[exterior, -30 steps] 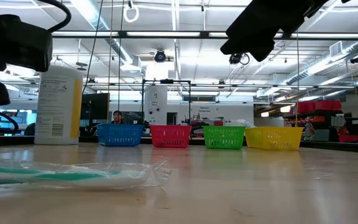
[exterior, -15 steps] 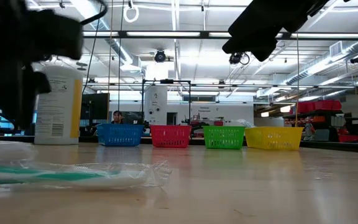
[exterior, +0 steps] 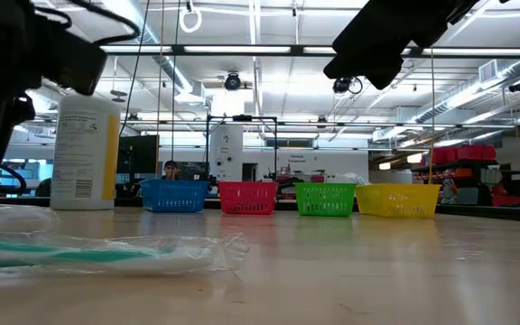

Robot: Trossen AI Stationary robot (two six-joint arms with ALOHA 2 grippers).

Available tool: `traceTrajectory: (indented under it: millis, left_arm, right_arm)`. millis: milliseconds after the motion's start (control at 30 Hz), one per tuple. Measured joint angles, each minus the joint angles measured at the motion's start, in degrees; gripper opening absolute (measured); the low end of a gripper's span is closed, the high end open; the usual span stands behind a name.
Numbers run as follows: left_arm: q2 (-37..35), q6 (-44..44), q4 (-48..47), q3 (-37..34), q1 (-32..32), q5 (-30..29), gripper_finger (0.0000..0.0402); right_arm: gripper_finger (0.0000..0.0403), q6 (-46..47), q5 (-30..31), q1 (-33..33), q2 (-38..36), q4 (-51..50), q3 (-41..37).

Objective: Pick & Place Travel size toiletries
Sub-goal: Put the orange toothbrush into the yellow basket

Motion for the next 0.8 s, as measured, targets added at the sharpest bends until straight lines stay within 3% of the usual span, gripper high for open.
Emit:
traceTrajectory:
  millis: [600,800]
  left_arm:
    - [9.30,9.14,8.25,-0.39,-3.32,-2.07,0.0169]
    - [9.35,10.98,8.16,-0.39,-3.32,-4.02,0.0121]
  right_arm:
    - [0.0160,0.02,0.00,0.00,0.00,0.47,0.00]
    - [0.0160,0.02,0.00,0.00,0.00,0.42,0.00]
